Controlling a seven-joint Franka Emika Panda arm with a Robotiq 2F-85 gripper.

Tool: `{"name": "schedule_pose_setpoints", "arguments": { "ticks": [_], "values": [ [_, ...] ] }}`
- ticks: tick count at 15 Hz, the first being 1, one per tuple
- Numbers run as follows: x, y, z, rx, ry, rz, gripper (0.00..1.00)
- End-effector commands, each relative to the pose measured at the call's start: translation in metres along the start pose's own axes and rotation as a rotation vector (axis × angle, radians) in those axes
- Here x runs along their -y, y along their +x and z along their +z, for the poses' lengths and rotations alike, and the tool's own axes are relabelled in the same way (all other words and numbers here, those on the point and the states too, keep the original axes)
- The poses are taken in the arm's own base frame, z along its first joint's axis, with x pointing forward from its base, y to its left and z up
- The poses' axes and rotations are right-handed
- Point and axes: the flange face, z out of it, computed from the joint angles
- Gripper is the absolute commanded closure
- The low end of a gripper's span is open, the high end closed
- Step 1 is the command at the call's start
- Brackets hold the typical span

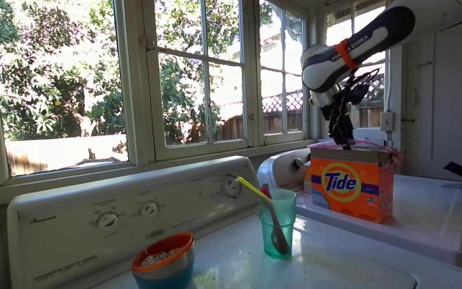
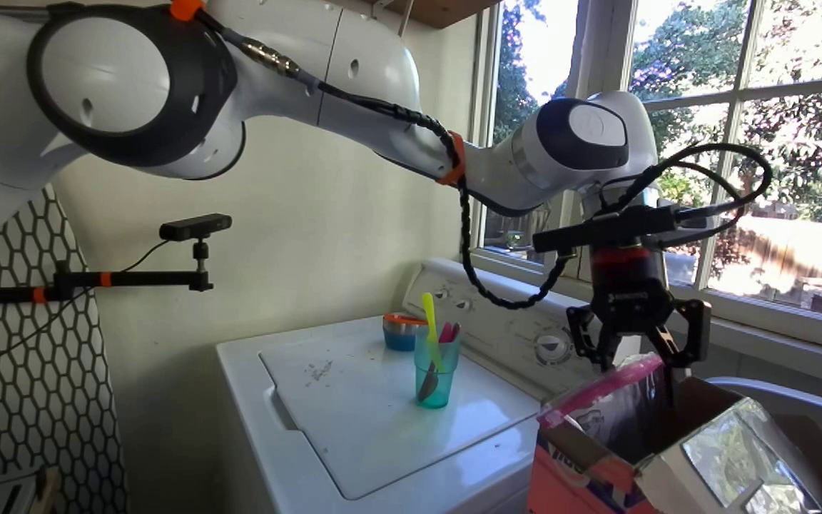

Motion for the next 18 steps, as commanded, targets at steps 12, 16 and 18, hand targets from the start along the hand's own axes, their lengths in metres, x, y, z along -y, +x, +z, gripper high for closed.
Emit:
{"name": "schedule_pose_setpoints", "arguments": {
  "ticks": [12,16,18],
  "values": [
    [-0.039,-0.090,-0.026,0.211,0.052,0.314,0.00],
    [-0.034,-0.107,-0.021,0.309,0.088,0.368,0.00],
    [-0.040,-0.099,-0.023,0.283,0.069,0.345,0.00]
  ]
}}
